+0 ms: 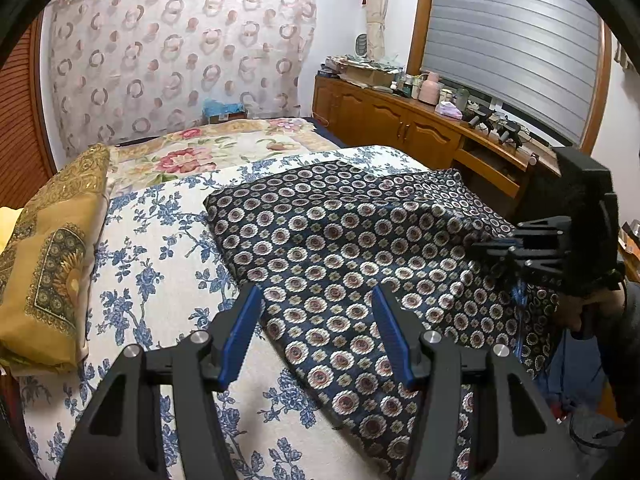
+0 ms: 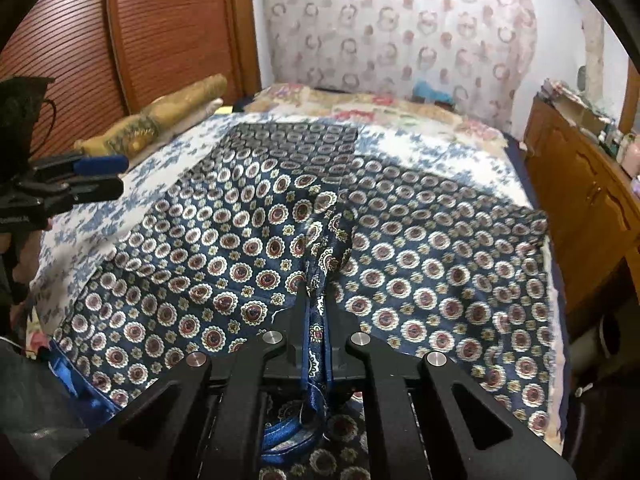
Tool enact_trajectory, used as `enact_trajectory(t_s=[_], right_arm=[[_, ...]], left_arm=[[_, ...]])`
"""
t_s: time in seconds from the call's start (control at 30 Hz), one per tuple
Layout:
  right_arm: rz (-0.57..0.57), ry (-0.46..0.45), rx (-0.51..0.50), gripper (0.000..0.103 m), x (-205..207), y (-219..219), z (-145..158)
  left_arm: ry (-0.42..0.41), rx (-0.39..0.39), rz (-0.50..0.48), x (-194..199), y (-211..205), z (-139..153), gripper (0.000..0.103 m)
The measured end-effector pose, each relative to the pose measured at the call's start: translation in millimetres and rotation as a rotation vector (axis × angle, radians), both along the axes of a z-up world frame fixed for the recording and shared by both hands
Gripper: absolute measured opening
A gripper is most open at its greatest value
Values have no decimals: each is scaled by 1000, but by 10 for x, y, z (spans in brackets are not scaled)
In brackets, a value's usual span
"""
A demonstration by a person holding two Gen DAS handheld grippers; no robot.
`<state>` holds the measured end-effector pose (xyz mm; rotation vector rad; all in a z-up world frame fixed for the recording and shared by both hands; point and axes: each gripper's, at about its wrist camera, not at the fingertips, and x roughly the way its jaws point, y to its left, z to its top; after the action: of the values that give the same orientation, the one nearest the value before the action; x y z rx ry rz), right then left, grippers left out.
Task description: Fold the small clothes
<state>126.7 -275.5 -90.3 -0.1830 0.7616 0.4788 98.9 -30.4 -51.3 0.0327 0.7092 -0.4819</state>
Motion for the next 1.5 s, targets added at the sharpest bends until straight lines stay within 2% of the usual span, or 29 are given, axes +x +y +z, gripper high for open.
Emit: enact_trajectory(t_s=[0.37, 0.6, 0.73, 0.87, 1.0, 1.07, 1.17, 1.23, 1.27, 1.5], right_arm=[[-121, -88, 13, 2, -258, -402, 239], [-246, -114, -13, 2, -496, -888, 282], [-300, -73, 1, 2, -570, -1154, 212], [-307, -32, -2, 2, -591, -1190, 70], [-317, -29, 8, 4, -593, -1224, 62], [-322, -28, 13, 8, -594, -1237, 71], [-339, -37, -5, 22, -588, -1257, 64], [-356, -43, -7, 39, -582, -1287, 76], [-364, -45, -4, 51, -576, -1294, 80], [-355, -8, 1, 54, -537, -1277, -63]], left_arm=[[8, 6, -14, 1, -75, -44, 57], [11, 15, -31, 4, -174, -46, 57], [15, 13, -44, 19, -244, -46, 57], [21, 25, -61, 39, -335, -68, 57], [29, 39, -74, 29, -414, -97, 57], [35, 42, -78, 38, -437, -118, 57], [47, 46, -79, 76, -470, -149, 57], [54, 51, -78, 109, -495, -165, 57], [56, 52, -78, 123, -497, -169, 57], [83, 71, -80, 306, -567, -229, 57]])
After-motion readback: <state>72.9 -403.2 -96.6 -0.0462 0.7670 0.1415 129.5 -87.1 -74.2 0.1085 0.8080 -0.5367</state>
